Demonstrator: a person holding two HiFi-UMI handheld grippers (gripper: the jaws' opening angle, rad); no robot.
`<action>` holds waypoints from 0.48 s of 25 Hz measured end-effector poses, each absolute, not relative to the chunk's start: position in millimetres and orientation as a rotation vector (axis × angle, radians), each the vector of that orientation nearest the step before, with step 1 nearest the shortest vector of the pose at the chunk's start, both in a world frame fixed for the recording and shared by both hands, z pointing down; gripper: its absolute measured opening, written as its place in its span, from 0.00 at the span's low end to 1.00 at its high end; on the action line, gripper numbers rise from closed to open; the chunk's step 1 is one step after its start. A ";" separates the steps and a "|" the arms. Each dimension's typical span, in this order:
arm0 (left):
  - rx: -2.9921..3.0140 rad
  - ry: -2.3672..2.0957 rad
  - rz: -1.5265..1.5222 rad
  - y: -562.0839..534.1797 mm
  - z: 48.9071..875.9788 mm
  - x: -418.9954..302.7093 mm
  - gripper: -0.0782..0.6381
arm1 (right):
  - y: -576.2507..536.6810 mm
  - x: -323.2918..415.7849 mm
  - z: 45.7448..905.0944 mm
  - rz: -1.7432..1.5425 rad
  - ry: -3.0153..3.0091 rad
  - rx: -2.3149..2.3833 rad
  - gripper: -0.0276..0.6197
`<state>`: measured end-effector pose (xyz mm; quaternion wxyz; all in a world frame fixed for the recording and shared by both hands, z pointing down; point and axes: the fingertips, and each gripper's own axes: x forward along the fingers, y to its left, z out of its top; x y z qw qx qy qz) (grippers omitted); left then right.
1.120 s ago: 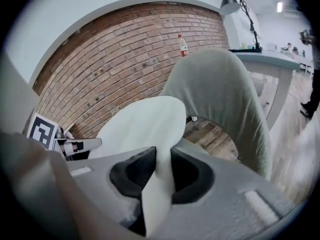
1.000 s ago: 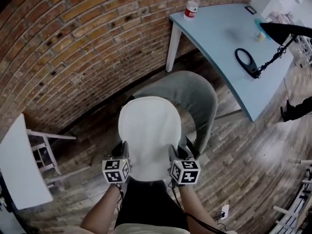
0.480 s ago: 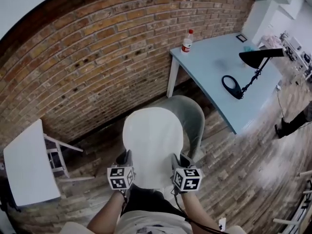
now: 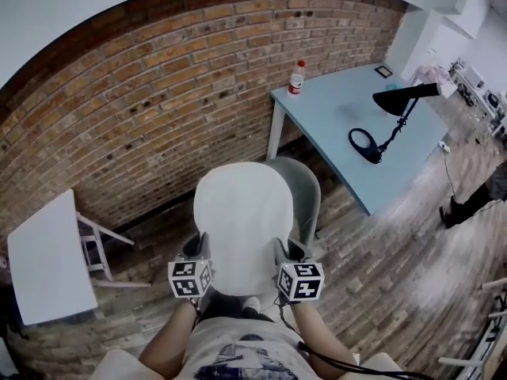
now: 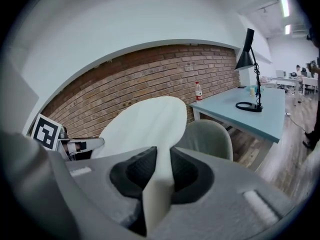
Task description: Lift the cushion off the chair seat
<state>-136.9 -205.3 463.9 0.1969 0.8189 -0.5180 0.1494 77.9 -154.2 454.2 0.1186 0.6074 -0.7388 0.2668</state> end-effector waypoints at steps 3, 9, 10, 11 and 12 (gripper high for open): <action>2.310 -1.455 0.407 -204.6 452.7 -135.6 0.15 | -153.1 80.4 442.5 0.764 -2.175 1.782 0.16; 2.326 -1.455 0.376 -202.2 439.0 -130.0 0.15 | -150.6 85.3 430.3 0.752 -2.190 1.787 0.16; 2.328 -1.454 0.368 -202.0 437.2 -128.2 0.15 | -150.7 86.8 428.7 0.746 -2.191 1.789 0.16; 2.328 -1.454 0.363 -201.1 436.1 -126.8 0.15 | -150.4 88.2 427.6 0.742 -2.191 1.790 0.16; 2.329 -1.455 0.360 -200.0 435.2 -126.0 0.15 | -149.8 89.3 426.7 0.739 -2.192 1.790 0.16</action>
